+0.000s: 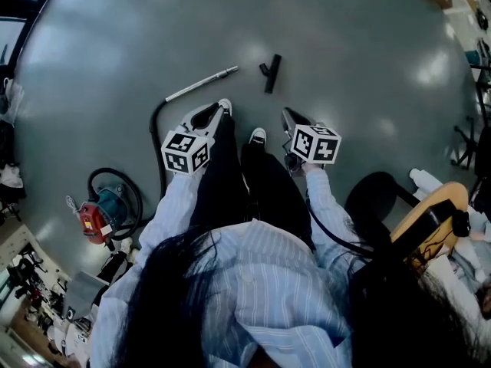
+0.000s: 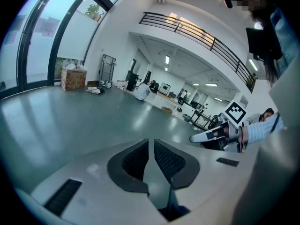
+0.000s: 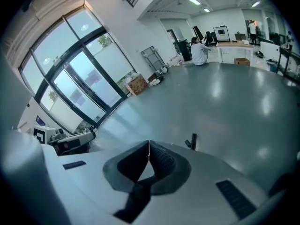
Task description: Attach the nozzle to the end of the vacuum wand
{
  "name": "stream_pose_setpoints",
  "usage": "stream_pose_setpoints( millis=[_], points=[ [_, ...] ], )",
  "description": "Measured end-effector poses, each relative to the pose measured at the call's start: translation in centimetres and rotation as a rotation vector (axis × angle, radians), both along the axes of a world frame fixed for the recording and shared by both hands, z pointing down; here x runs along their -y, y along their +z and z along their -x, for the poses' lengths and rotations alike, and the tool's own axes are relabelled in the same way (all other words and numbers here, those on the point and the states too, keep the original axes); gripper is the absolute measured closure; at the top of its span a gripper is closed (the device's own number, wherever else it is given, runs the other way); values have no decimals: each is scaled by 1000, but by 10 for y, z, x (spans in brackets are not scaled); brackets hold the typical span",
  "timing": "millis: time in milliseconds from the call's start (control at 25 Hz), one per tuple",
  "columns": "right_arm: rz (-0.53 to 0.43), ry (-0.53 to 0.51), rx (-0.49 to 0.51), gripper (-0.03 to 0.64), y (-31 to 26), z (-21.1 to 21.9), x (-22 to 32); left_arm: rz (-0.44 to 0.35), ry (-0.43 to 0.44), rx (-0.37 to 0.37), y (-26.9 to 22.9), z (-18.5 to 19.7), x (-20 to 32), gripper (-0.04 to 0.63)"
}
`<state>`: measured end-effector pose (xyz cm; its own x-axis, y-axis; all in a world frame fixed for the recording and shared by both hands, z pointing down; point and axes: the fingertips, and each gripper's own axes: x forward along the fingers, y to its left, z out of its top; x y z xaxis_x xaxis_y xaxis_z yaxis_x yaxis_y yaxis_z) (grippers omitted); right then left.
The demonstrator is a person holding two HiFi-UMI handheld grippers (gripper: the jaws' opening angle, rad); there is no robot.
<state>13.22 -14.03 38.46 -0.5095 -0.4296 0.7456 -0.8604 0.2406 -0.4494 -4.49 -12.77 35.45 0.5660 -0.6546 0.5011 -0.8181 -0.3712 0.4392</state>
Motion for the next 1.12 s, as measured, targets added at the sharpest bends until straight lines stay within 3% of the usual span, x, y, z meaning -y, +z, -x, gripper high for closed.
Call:
stream_pose_setpoints(
  millis=[240, 440, 640, 840, 960, 1120],
  points=[
    [-10, 59, -39, 609, 44, 5, 49, 33, 110, 85, 60, 26, 60, 575],
    [83, 121, -42, 607, 105, 28, 88, 129, 266, 119, 128, 55, 107, 574],
    [86, 155, -31, 606, 147, 18, 124, 143, 368, 162, 174, 55, 139, 574],
    [117, 143, -27, 589, 203, 12, 139, 157, 403, 182, 229, 60, 155, 553],
    [135, 117, -42, 527, 247, 13, 137, 173, 413, 172, 272, 63, 151, 512],
    [161, 134, -23, 469, 339, 4, 141, 204, 435, 202, 368, 61, 154, 471]
  ],
)
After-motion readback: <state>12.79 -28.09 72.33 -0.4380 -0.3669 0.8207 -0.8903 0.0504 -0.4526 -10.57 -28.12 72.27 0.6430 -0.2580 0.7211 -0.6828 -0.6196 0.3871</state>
